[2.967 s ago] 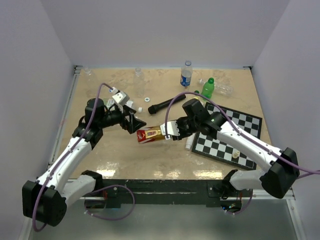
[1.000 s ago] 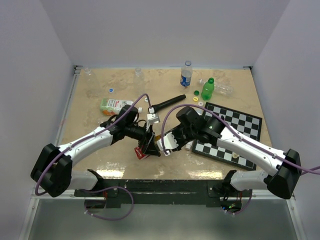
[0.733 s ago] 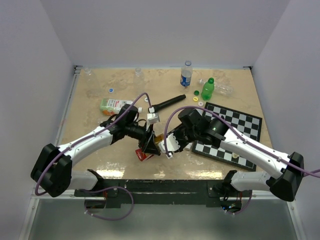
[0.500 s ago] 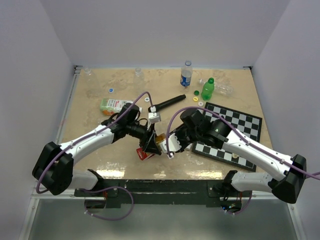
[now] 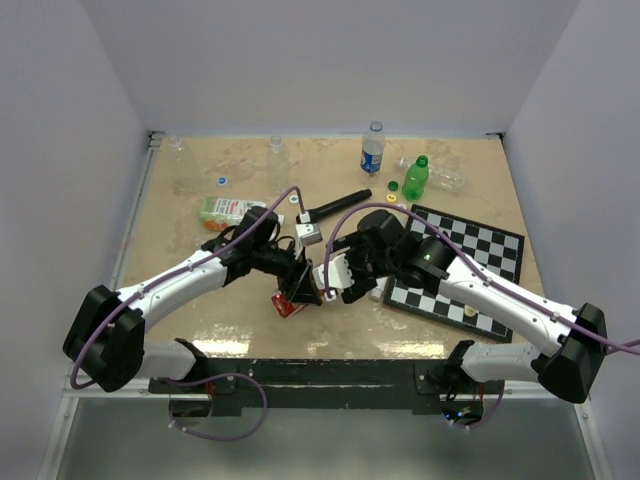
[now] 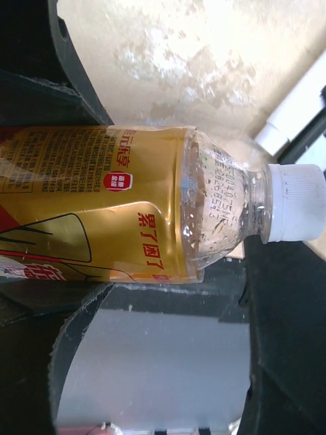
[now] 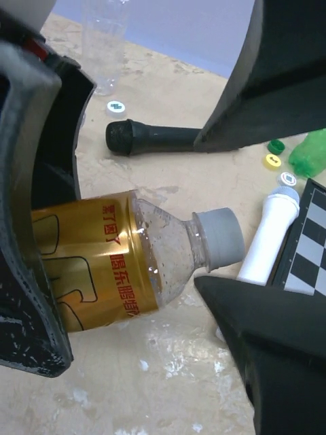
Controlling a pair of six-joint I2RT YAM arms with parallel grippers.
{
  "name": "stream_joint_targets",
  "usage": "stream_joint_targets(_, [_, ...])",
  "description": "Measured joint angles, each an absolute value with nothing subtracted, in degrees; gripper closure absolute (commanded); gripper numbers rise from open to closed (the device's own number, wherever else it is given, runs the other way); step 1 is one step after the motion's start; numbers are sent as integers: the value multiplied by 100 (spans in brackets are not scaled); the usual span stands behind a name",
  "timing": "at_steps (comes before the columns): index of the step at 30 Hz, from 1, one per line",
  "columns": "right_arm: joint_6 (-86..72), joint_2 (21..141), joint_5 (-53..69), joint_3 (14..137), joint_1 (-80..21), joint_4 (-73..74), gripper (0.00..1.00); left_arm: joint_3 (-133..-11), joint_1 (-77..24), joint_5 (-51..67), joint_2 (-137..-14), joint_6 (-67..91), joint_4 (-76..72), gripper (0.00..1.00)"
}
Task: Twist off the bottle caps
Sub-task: Unscrew the bottle cap from the plastic bottle.
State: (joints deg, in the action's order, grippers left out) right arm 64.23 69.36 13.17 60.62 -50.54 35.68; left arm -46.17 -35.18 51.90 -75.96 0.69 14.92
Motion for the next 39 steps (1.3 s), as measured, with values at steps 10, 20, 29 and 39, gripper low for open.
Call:
stream_joint_targets(10, [6239,6845,1446,6053,-4416,3422,2,-4580,-3527,4195,-7384,-143,1553,100])
stream_joint_targets(20, [6147,6208,1931,5935,-3612,3509,2,-4274,-3529,3356,-6552,-377,1420,100])
stream_joint_targets(29, [5194,6464,2556,6086,-2746,3330,2,-4003,-3529,2744,-6014,-517,1179,100])
stream_joint_targets(39, [4805,7679,3933,7225,-1975,3894,2,-3940,-3529,2067,-5673,-694,1022,100])
